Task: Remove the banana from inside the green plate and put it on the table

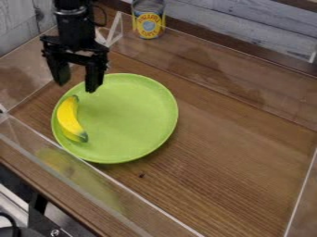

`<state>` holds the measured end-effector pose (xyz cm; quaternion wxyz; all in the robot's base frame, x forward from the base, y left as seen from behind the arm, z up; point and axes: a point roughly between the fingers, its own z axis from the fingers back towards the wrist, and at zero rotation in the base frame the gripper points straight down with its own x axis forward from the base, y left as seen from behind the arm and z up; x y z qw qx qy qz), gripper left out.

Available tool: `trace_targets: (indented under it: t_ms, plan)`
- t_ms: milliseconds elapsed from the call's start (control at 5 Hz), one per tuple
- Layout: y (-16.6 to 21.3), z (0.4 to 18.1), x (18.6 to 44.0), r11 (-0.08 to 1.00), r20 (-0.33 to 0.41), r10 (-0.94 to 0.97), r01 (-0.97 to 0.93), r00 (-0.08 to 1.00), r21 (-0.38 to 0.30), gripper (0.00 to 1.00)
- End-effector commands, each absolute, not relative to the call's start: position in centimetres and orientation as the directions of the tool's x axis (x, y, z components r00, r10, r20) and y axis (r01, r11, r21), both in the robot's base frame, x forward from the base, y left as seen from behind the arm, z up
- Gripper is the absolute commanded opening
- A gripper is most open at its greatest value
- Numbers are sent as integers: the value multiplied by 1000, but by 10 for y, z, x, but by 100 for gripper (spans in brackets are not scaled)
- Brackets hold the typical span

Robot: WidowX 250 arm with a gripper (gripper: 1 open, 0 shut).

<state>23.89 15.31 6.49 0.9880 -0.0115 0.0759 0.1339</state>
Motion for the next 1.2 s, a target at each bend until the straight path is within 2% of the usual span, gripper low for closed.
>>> trace_targets:
  t_ms: [0,1000]
  plan:
    - [163,74,247,956,-101,294,-294,951,11,100]
    - [162,68,250,938,-114,343,-347,932,-17,100]
